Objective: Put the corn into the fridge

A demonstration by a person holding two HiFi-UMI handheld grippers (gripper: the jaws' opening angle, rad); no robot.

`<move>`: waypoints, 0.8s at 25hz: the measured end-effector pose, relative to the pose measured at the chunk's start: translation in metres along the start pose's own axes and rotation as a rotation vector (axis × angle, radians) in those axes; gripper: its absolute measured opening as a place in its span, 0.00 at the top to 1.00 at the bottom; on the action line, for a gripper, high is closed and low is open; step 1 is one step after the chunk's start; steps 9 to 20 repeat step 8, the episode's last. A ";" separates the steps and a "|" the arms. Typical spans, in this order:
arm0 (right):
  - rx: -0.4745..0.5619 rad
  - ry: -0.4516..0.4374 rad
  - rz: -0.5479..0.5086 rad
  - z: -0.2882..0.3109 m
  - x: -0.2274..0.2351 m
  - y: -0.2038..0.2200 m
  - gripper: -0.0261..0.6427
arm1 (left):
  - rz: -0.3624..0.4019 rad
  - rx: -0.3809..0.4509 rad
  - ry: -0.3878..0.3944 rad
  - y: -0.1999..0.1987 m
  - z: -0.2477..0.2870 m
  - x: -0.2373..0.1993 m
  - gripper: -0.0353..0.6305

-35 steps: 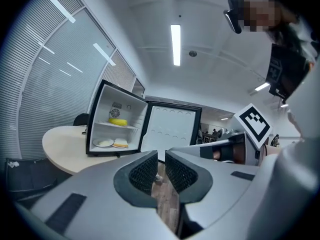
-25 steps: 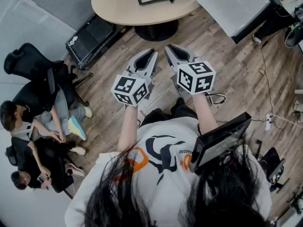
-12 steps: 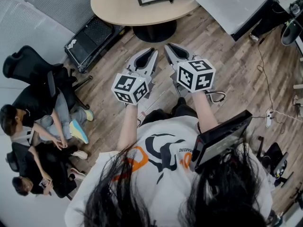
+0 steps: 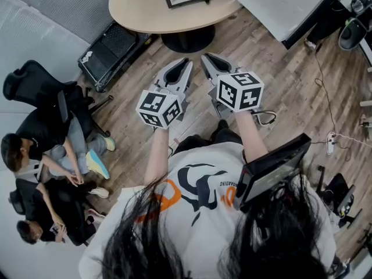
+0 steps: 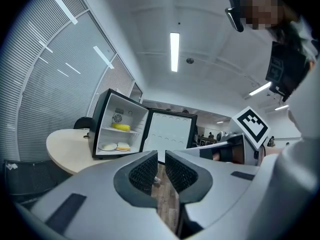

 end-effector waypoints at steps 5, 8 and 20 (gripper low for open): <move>0.001 0.000 0.021 -0.001 0.008 -0.001 0.90 | 0.001 -0.004 -0.002 0.001 0.005 0.003 0.88; 0.000 0.000 0.026 -0.002 0.013 -0.002 0.90 | 0.002 -0.009 -0.006 0.004 0.009 0.004 0.88; 0.000 0.000 0.026 -0.002 0.013 -0.002 0.90 | 0.002 -0.009 -0.006 0.004 0.009 0.004 0.88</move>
Point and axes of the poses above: the fingertips, and each gripper's own axes: z forward along the fingers, x to its right, y out of its underside, the point moved 1 cm from there along -z, backward along the fingers, and after that the axes turned 9 degrees about x, right-handed, at the moved point
